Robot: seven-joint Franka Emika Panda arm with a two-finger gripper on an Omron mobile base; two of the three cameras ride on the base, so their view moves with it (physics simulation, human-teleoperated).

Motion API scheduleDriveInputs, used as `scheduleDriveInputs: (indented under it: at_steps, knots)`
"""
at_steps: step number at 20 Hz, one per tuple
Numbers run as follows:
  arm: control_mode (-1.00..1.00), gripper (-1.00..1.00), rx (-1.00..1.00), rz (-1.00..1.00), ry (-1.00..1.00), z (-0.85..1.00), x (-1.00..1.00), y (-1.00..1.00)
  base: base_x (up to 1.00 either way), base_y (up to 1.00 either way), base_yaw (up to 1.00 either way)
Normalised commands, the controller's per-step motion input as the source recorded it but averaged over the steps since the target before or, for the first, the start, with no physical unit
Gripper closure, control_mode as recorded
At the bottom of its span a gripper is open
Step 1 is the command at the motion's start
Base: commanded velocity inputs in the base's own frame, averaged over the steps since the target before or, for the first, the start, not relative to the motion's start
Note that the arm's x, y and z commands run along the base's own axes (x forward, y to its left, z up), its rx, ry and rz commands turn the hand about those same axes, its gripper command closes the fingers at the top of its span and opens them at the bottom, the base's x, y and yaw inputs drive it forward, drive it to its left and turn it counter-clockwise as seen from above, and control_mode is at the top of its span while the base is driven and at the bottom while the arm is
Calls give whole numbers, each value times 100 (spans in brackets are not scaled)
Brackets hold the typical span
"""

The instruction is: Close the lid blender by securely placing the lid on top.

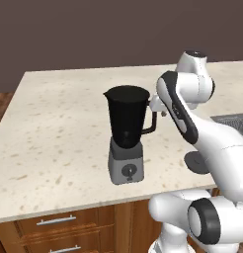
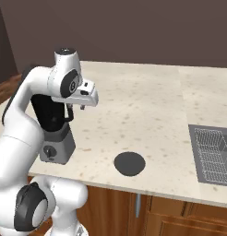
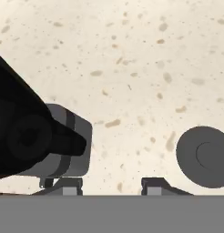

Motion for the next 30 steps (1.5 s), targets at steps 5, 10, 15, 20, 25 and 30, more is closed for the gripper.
scheduleDriveInputs:
  at_steps: [5, 10, 15, 20, 25, 30]
  knots:
    - [-100, -100, 1, -2, -13, -2, -63, -24, 0, 0, 0]
    - [-100, -100, 14, -20, -1, -33, -79, -97, 0, 0, 0]
    - [-100, -100, 4, -12, 10, -60, -16, -63, 0, 0, 0]
    - [-100, -100, 3, -7, 24, -68, 0, -52, 0, 0, 0]
    - [-100, -100, 10, -10, 19, -75, 14, -68, 0, 0, 0]
    - [-100, -100, 0, -7, 14, -52, 48, -43, 0, 0, 0]
